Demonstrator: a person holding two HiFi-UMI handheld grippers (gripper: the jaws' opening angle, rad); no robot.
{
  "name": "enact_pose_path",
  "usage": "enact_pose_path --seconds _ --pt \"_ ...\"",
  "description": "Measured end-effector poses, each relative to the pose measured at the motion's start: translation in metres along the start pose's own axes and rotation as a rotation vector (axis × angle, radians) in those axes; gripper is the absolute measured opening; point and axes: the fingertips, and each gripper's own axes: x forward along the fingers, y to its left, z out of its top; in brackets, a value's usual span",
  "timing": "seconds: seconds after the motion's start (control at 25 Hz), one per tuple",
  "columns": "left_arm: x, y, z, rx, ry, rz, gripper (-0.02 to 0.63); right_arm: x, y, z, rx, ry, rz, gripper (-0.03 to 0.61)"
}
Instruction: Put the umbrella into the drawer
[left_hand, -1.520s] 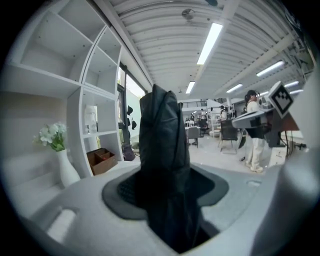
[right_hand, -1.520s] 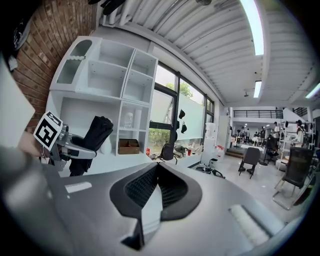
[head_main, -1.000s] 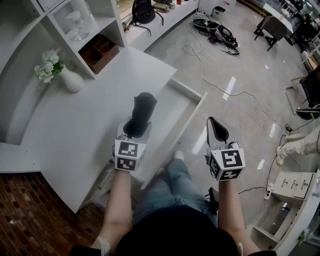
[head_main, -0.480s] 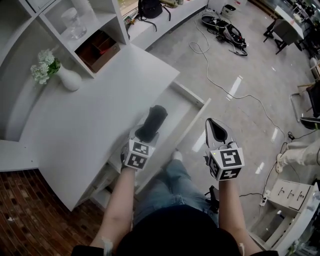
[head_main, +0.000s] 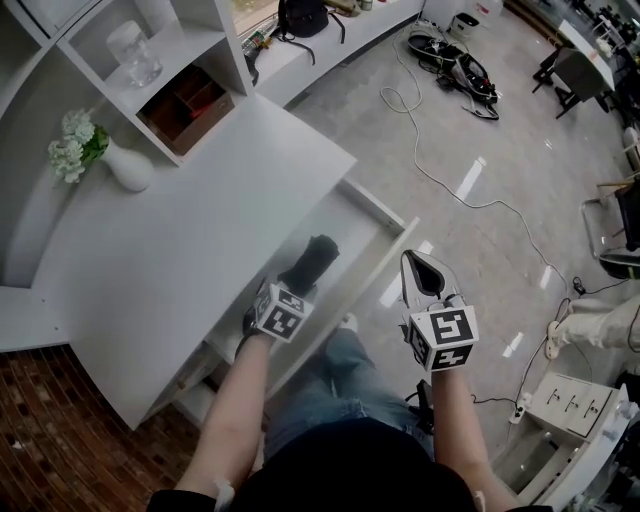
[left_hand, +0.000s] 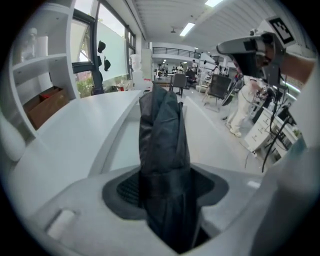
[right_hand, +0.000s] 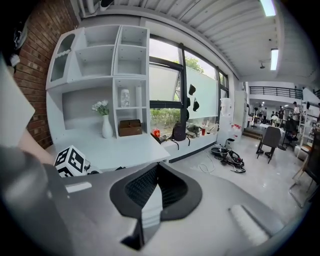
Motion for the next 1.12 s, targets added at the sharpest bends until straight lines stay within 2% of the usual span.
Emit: enact_pose_path --seconds 0.28,0.6,0.92,1.12 --pt "0.037 0.008 -0.026 -0.05 0.169 -0.033 0.242 0.02 -0.008 0.0 -0.025 0.029 0.033 0.0" --pt "0.065 0.01 -0.04 -0.069 0.281 -0.048 0.245 0.032 -0.014 -0.004 -0.048 0.059 0.054 0.0" --pt "0.081 0.007 -0.052 -0.071 0.362 -0.05 0.25 0.028 -0.02 -0.016 -0.058 0.094 0.064 0.0" --pt "0.081 0.006 -0.046 -0.086 0.345 -0.044 0.271 0.023 -0.021 -0.011 -0.071 0.088 0.068 0.0"
